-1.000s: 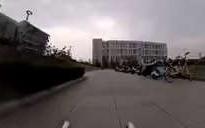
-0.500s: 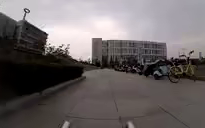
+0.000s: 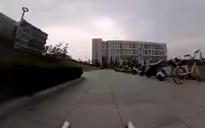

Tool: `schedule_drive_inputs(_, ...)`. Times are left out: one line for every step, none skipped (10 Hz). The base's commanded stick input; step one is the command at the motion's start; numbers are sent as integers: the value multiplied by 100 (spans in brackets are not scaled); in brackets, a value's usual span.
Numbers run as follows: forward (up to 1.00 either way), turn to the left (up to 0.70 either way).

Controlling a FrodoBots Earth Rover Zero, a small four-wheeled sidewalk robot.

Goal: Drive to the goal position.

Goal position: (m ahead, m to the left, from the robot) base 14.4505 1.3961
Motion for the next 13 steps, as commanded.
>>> schedule_drive_inputs(60,0)
schedule_drive_inputs(60,0)
schedule_drive_inputs(60,0)
schedule_drive_inputs(60,0)
schedule_drive_inputs(60,0)
schedule_drive_inputs(60,0)
schedule_drive_inputs(60,0)
schedule_drive_inputs(60,0)
schedule_drive_inputs(60,0)
schedule_drive_inputs(60,0)
schedule_drive_inputs(60,0)
schedule_drive_inputs(60,0)
schedule_drive_inputs(60,0)
